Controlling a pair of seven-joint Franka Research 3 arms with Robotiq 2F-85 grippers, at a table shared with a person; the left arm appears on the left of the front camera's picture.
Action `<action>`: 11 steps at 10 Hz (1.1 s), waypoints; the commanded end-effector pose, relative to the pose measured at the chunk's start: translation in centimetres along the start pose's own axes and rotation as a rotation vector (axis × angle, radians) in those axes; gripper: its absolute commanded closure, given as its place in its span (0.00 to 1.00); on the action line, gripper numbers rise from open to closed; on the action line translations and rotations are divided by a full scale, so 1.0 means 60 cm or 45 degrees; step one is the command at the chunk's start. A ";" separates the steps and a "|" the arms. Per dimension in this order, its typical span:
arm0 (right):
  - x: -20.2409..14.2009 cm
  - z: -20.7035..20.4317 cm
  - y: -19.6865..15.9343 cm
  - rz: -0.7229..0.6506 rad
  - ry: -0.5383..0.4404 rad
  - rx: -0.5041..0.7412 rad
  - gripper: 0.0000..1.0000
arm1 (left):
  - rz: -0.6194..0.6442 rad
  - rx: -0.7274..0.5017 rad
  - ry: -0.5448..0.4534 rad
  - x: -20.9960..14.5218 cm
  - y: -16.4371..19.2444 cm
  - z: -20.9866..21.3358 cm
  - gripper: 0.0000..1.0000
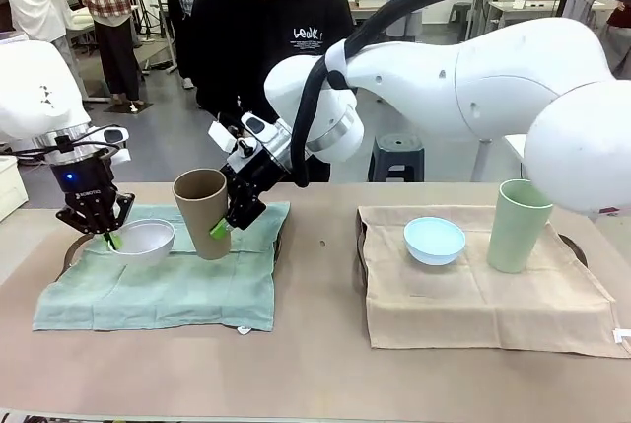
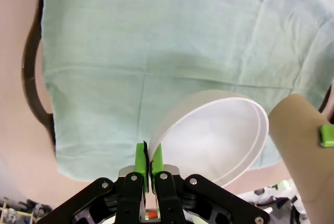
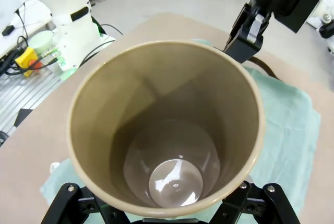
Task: Set up a tray with a mat and arrange the tableware.
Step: Place the Picnic Bowl and Reusable plastic cup back onto the Handle tray in front of the human's position.
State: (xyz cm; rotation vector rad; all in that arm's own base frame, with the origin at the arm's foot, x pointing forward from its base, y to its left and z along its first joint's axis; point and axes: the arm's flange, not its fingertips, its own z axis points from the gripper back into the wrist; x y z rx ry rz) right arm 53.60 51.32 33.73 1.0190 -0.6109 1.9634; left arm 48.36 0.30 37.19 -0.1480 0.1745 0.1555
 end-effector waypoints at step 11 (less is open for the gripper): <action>0.004 0.023 0.003 -0.393 0.283 0.057 0.00 | -0.017 -0.044 0.064 0.008 0.026 0.004 0.00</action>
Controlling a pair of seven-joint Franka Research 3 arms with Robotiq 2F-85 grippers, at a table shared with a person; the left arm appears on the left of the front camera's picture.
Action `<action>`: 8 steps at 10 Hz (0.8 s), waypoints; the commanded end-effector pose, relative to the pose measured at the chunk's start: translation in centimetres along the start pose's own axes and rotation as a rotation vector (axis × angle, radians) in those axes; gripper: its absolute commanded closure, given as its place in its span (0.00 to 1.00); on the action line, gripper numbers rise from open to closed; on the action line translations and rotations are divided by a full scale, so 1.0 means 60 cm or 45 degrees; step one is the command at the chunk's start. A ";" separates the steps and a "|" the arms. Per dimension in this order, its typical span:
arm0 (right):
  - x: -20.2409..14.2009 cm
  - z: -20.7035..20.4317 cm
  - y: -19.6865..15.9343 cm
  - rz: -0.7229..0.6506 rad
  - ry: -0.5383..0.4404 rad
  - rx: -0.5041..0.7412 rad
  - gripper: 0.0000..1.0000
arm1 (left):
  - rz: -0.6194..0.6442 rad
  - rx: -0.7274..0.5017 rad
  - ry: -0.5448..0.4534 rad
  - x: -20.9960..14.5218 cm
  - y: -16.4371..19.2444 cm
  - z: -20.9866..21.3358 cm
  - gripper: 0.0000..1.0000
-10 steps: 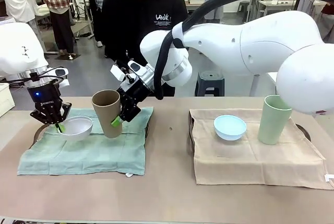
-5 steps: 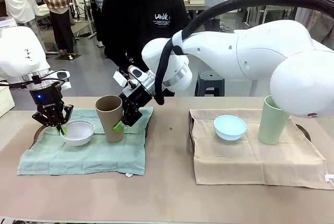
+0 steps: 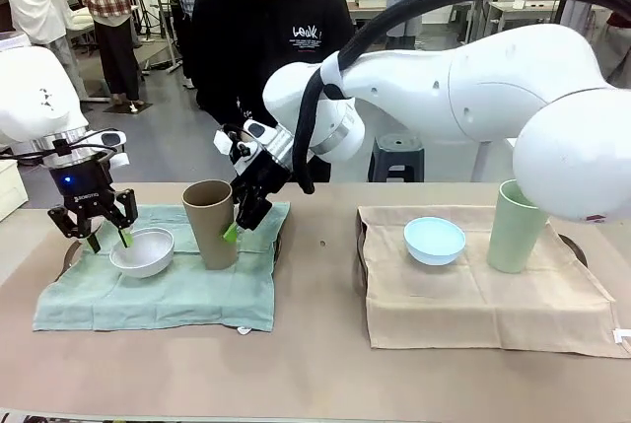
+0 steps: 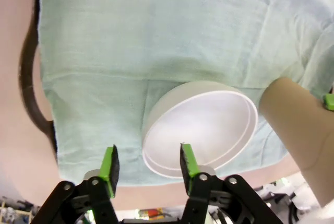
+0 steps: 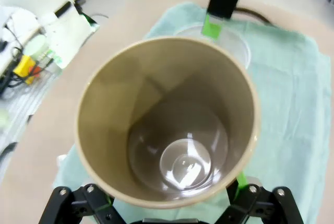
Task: Set up a tray with a mat and arrange the tableware.
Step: Place the Picnic Bowl and Reusable plastic cup back onto the Handle tray in front of the human's position.
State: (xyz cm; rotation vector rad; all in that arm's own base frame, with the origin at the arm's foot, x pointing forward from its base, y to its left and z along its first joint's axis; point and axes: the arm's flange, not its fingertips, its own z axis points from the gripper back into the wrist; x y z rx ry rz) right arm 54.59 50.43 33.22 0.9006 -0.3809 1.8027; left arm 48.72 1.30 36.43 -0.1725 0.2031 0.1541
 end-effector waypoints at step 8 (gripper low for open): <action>0.086 0.188 0.123 -0.586 0.410 -0.227 0.00 | -0.147 -0.042 -0.004 -0.069 0.015 0.086 0.00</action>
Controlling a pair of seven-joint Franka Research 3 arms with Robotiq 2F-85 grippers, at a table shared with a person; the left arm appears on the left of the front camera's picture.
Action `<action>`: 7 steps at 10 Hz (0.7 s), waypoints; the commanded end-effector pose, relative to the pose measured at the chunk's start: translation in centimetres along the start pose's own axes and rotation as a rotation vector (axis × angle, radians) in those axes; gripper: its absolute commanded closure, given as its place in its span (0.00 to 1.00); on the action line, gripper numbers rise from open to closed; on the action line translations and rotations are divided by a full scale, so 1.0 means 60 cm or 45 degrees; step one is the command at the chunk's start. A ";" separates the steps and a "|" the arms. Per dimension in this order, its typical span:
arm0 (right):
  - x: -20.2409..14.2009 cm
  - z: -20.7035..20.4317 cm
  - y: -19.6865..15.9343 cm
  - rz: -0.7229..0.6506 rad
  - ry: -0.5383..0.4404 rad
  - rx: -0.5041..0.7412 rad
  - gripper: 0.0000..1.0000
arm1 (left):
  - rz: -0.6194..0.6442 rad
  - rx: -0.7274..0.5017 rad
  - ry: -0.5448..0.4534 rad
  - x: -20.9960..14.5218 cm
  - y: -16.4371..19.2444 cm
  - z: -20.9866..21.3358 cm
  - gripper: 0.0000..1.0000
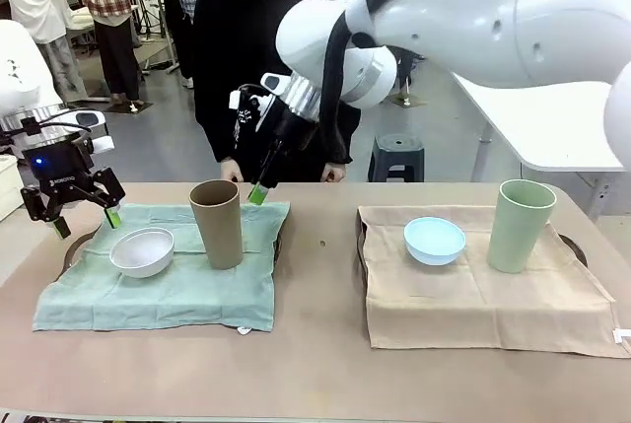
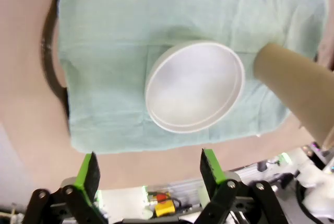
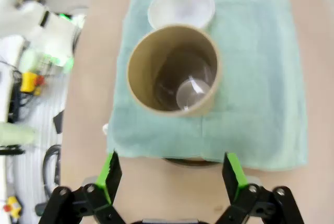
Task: Set up a tray with a mat and arrange the tableware.
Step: Place the Picnic Bowl and Reusable plastic cup back onto the Handle tray in front of the human's position.
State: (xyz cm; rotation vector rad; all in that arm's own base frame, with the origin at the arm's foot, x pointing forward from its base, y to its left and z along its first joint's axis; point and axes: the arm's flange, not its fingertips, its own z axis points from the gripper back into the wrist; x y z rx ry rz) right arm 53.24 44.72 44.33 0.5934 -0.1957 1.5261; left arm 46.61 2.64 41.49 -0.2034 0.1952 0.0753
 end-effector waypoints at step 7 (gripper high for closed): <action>0.076 0.226 0.240 -0.895 0.577 -0.053 0.00 | -0.154 0.085 -0.189 -0.173 -0.168 0.235 0.00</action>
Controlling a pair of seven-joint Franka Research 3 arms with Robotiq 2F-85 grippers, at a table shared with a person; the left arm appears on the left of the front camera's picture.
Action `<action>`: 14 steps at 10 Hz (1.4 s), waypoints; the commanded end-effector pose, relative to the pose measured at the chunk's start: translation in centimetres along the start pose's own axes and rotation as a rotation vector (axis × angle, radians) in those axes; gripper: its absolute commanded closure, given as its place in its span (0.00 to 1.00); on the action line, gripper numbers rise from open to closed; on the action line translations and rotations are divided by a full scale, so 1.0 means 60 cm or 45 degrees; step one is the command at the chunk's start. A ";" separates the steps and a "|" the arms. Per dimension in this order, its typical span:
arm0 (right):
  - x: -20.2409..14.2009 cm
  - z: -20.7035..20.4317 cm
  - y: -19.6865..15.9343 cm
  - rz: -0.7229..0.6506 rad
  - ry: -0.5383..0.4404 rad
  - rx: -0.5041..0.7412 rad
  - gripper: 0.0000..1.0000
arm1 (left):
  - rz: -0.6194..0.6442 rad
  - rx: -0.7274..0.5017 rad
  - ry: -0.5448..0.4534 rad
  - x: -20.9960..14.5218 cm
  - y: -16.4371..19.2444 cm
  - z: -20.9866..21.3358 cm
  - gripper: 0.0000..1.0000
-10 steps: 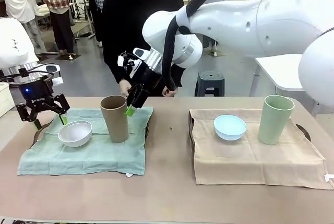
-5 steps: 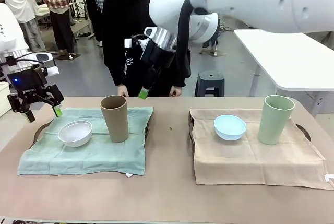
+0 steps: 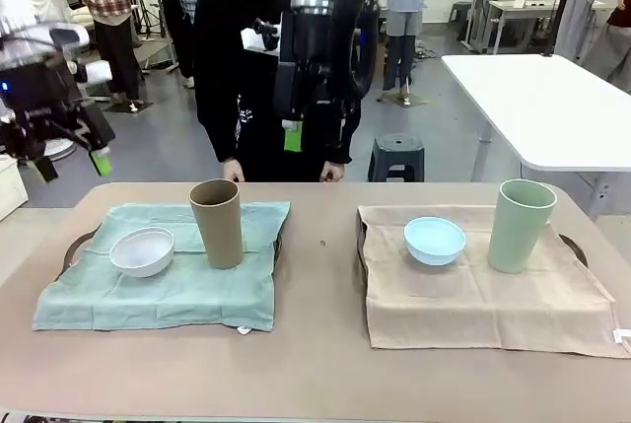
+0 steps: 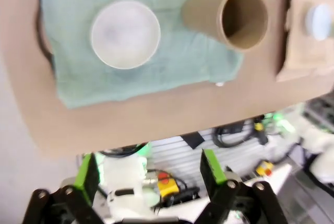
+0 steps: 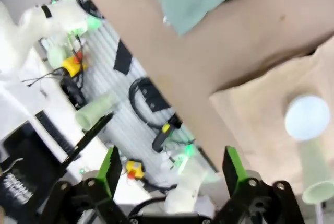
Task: Set up a tray with a mat and arrange the tableware.
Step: Place the Picnic Bowl and Reusable plastic cup back onto the Handle tray in front of the human's position.
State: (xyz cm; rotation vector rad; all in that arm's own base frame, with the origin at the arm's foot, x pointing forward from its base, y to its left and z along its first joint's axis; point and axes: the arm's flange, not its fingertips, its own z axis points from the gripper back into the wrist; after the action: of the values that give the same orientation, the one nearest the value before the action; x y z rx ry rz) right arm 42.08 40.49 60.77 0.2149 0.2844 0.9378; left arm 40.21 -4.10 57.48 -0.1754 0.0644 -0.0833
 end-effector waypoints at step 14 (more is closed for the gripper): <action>-0.157 -0.003 -0.118 -0.688 0.019 -0.329 0.00 | 0.310 0.140 -0.068 0.023 -0.047 0.003 0.00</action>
State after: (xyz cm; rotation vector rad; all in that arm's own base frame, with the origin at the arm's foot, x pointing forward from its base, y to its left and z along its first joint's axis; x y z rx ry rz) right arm 44.96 32.66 60.41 0.0297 0.1959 0.6298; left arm 40.93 -6.09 57.94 -0.1090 0.0313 0.0971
